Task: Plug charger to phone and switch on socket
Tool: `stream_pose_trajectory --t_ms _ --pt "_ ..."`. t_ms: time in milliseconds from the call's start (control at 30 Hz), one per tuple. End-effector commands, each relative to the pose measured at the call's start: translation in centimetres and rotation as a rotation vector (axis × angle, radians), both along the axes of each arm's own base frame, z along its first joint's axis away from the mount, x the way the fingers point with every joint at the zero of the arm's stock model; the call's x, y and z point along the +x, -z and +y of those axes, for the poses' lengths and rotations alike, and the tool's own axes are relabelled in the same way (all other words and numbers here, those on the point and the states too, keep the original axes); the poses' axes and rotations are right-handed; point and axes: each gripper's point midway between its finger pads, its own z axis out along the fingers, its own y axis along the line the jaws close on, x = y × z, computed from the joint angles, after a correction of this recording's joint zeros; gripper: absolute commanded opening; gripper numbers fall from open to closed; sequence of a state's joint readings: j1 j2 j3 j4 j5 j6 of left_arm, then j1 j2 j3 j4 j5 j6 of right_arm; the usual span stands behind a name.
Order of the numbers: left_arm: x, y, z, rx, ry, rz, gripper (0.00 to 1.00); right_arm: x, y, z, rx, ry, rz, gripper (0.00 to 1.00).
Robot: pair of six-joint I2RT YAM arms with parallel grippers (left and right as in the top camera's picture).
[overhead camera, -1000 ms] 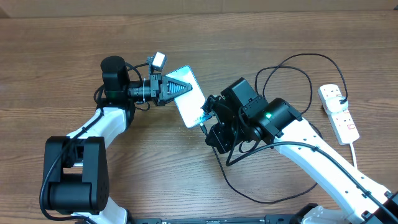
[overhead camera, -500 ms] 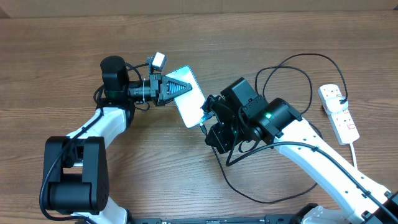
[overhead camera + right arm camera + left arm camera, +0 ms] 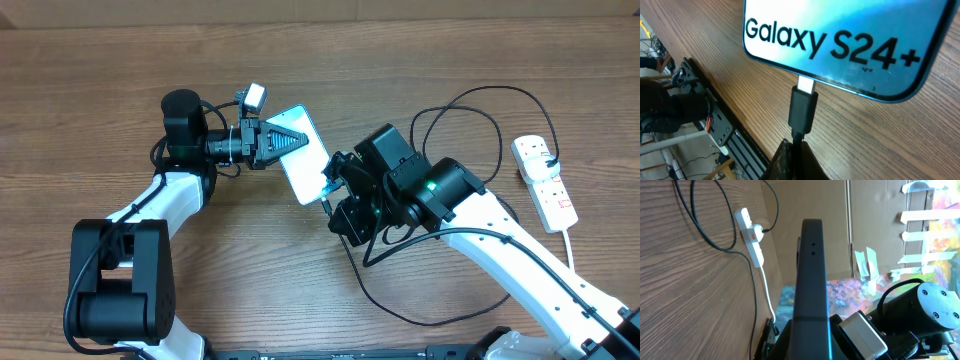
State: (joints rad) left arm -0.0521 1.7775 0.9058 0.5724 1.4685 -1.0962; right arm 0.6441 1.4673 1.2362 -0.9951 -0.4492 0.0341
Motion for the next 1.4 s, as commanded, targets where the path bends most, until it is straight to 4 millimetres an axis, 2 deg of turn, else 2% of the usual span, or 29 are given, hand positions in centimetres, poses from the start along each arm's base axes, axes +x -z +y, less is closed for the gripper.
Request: stream_pose_trajectory --t_ms 0,333,533,700,800,933,1100,1233,1367 --pt "-1.0 -0.9 -0.3 -0.022 0.079 -0.041 0.04 1.1 -1.6 0.9 0.048 0.001 -0.062 0.04" --pt "-1.5 -1.0 -0.3 -0.030 0.105 -0.077 0.04 1.9 -2.2 1.5 0.075 0.002 -0.104 0.04" --pt "-1.5 -1.0 -0.3 -0.030 0.104 -0.082 0.04 1.7 -2.0 1.3 0.067 0.002 -0.093 0.04" --pt "-1.5 -1.0 -0.4 -0.030 0.106 -0.085 0.04 2.7 -2.8 2.1 0.108 0.005 -0.143 0.04" --pt "-1.3 -1.0 -0.4 -0.026 0.096 -0.086 0.04 2.8 -2.9 2.2 0.113 0.020 -0.138 0.11" --pt "0.3 -0.5 -0.4 0.004 0.003 -0.087 0.04 2.1 -2.3 1.6 0.084 0.020 -0.099 0.32" --pt "2.1 0.3 -0.2 0.042 -0.105 -0.061 0.04 1.6 -1.9 1.2 0.062 0.020 -0.074 0.46" --pt "3.2 1.5 0.2 0.080 -0.183 0.004 0.04 2.7 -1.0 0.3 -0.011 0.061 -0.115 0.48" --pt "3.4 1.7 0.2 0.086 -0.195 0.012 0.04 3.8 0.2 -0.6 -0.082 0.093 -0.140 0.47"
